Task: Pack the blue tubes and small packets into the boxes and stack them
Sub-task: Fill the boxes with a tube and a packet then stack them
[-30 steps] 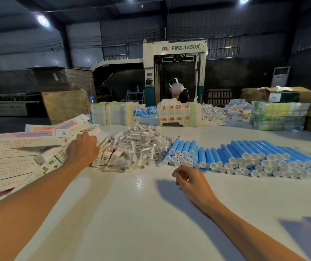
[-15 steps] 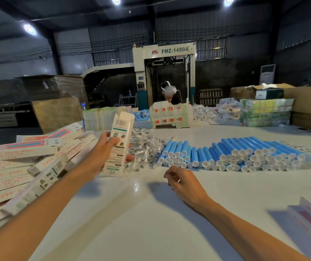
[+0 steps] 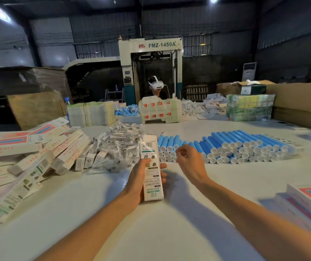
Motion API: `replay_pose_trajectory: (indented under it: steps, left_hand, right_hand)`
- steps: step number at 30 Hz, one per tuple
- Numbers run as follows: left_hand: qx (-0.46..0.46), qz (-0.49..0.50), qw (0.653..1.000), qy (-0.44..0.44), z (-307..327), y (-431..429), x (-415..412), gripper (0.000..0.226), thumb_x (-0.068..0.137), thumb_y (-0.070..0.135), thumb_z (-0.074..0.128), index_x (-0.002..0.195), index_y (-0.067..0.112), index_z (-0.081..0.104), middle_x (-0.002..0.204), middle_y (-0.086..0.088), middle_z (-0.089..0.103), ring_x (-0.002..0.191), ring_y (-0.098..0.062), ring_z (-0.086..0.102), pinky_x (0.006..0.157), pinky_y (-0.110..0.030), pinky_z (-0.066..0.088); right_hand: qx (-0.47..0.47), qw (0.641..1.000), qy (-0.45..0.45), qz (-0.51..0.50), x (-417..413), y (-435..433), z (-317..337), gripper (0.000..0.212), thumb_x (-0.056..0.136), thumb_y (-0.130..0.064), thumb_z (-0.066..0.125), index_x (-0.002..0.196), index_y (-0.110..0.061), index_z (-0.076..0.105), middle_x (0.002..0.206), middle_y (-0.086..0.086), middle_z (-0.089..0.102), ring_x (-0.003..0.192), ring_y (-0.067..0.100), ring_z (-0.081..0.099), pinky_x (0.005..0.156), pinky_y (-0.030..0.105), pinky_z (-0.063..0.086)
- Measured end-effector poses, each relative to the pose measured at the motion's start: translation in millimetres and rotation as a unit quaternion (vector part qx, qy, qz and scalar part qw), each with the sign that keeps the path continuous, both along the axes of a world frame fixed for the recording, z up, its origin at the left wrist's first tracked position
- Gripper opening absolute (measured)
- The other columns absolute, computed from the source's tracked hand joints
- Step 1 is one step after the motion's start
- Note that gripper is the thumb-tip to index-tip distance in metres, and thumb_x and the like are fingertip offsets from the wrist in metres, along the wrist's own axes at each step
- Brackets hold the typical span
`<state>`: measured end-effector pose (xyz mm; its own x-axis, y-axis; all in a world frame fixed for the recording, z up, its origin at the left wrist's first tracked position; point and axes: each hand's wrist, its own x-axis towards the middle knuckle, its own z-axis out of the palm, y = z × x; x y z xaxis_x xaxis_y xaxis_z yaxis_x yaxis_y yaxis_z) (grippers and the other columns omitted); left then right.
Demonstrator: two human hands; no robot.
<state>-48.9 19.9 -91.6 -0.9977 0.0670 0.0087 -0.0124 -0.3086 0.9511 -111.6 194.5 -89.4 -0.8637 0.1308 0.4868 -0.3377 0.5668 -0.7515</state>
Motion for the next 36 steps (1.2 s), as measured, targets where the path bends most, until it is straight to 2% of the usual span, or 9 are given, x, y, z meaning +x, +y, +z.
replay_pose_trajectory:
  steps: [5, 9, 12, 18, 22, 26, 29, 32, 36]
  left_hand:
    - [-0.014, 0.018, 0.999, 0.041, 0, -2, -1, 0.034, 0.109, 0.025, 0.041, 0.127, 0.009, 0.066, 0.101, -0.018, 0.080, 0.066, -0.024, 0.071, 0.060, -0.033, 0.063]
    - [-0.015, 0.012, 0.998, 0.057, -1, -10, -3, 0.033, 0.109, 0.026, 0.041, 0.129, 0.015, 0.064, 0.101, -0.017, 0.080, 0.067, -0.022, 0.072, 0.062, -0.033, 0.063]
    - [-0.032, 0.007, 0.998, 0.062, -3, -12, -4, 0.036, 0.109, 0.027, 0.040, 0.133, 0.012, 0.063, 0.101, -0.016, 0.080, 0.068, -0.022, 0.072, 0.063, -0.033, 0.063]
    - [-0.046, -0.013, 0.996, 0.080, -5, -8, -4, 0.035, 0.110, 0.027, 0.040, 0.134, 0.012, 0.061, 0.105, -0.017, 0.080, 0.072, -0.023, 0.072, 0.066, -0.033, 0.064]
    - [-0.036, -0.015, 0.997, 0.072, -3, -7, -3, 0.036, 0.110, 0.025, 0.042, 0.136, 0.008, 0.061, 0.105, -0.017, 0.080, 0.071, -0.023, 0.073, 0.065, -0.032, 0.063]
    - [-0.054, -0.019, 0.996, 0.071, -4, -8, -4, 0.034, 0.112, 0.030, 0.045, 0.127, 0.010, 0.068, 0.105, -0.015, 0.080, 0.077, -0.025, 0.075, 0.069, -0.031, 0.063]
    - [-0.068, -0.031, 0.995, 0.070, -4, -5, -1, 0.029, 0.110, 0.035, 0.054, 0.132, 0.018, 0.064, 0.115, -0.006, 0.080, 0.086, -0.024, 0.077, 0.074, -0.035, 0.064]
    - [-0.074, -0.052, 0.993, 0.077, -3, -2, 2, 0.039, 0.105, 0.036, 0.063, 0.141, 0.022, 0.056, 0.123, -0.003, 0.078, 0.098, -0.026, 0.078, 0.082, -0.041, 0.063]
    - [-0.033, -0.097, 0.991, 0.082, -2, 0, 6, 0.056, 0.096, 0.034, 0.072, 0.146, 0.018, 0.051, 0.129, -0.014, 0.074, 0.103, -0.037, 0.076, 0.095, -0.054, 0.061]
  right_hand:
    - [0.066, 0.993, -0.065, -0.078, -68, 11, 32, 0.023, 0.104, -0.021, 0.048, 0.117, -0.005, 0.056, 0.112, 0.018, 0.065, 0.094, 0.032, 0.059, 0.076, 0.040, 0.049]
    - [0.157, 0.975, -0.142, -0.066, -105, 3, 42, 0.043, 0.107, -0.035, 0.046, 0.133, 0.000, 0.050, 0.132, 0.024, 0.058, 0.119, 0.039, 0.055, 0.091, 0.044, 0.049]
    - [0.213, 0.953, -0.207, -0.062, -116, -7, 40, 0.036, 0.108, -0.028, 0.044, 0.133, -0.002, 0.052, 0.132, 0.021, 0.060, 0.118, 0.037, 0.058, 0.090, 0.043, 0.051]
    - [0.228, 0.947, -0.216, -0.069, -116, -7, 44, 0.034, 0.106, -0.018, 0.049, 0.135, 0.000, 0.048, 0.137, 0.023, 0.058, 0.125, 0.039, 0.056, 0.096, 0.041, 0.046]
    - [0.100, 0.971, -0.202, -0.084, -93, -4, 46, 0.041, 0.109, -0.018, 0.042, 0.143, 0.003, 0.034, 0.140, 0.027, 0.050, 0.127, 0.044, 0.053, 0.094, 0.047, 0.045]
    - [-0.080, 0.985, -0.145, -0.050, -54, 3, 43, 0.038, 0.111, -0.023, 0.034, 0.137, 0.005, 0.038, 0.092, 0.012, 0.050, 0.084, 0.029, 0.050, 0.068, 0.035, 0.036]
    - [-0.184, 0.976, -0.117, 0.008, -20, 11, 44, 0.042, 0.111, -0.036, 0.036, 0.125, -0.001, 0.053, 0.090, 0.002, 0.053, 0.078, 0.020, 0.046, 0.063, 0.032, 0.032]
    - [-0.266, 0.959, -0.070, 0.066, 6, 18, 56, 0.037, 0.112, -0.034, 0.039, 0.124, -0.004, 0.056, 0.099, -0.003, 0.063, 0.090, 0.015, 0.053, 0.071, 0.032, 0.039]
    - [-0.372, 0.907, 0.016, 0.197, 20, 21, 81, 0.027, 0.110, -0.016, 0.048, 0.134, -0.004, 0.043, 0.110, 0.010, 0.066, 0.100, 0.018, 0.061, 0.086, 0.035, 0.051]
